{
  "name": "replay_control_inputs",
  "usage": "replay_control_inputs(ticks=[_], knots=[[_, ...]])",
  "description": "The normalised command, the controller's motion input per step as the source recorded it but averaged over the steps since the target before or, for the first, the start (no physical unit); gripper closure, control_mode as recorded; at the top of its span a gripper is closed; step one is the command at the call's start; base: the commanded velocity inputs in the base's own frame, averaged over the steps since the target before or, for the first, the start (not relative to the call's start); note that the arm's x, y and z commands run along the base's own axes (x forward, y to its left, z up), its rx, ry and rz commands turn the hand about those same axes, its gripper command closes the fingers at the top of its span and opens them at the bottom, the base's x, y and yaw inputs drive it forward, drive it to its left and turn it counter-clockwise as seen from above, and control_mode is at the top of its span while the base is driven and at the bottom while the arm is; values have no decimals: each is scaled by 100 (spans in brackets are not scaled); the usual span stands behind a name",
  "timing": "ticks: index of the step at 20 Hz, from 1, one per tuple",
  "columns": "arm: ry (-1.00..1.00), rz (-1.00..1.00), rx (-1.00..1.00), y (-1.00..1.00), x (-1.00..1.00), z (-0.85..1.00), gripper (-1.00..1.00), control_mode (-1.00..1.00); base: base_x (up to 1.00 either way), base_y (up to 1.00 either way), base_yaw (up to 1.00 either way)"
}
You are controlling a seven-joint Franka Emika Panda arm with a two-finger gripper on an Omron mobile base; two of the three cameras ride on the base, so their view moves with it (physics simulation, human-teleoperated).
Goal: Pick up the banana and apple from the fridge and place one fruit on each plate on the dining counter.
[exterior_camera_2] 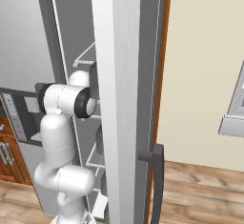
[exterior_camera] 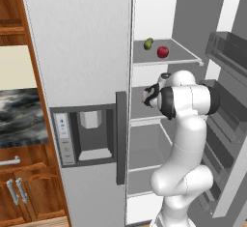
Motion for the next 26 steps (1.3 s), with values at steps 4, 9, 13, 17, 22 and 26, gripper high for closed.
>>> replay_control_inputs(ticks=[4,9,13,17,22,26], knots=[[0,0,0,0,0,0,-100,-100,0,0,0],[0,0,0,0,0,0,100,-100,0,0,0],[0,0,0,0,0,0,100,-100,0,0,0],[0,0,0,0,0,0,100,-100,0,0,0],[-1,0,0,0,-23,0,100,-100,0,0,0],[-12,0,0,6,-66,2,100,-100,0,0,0]])
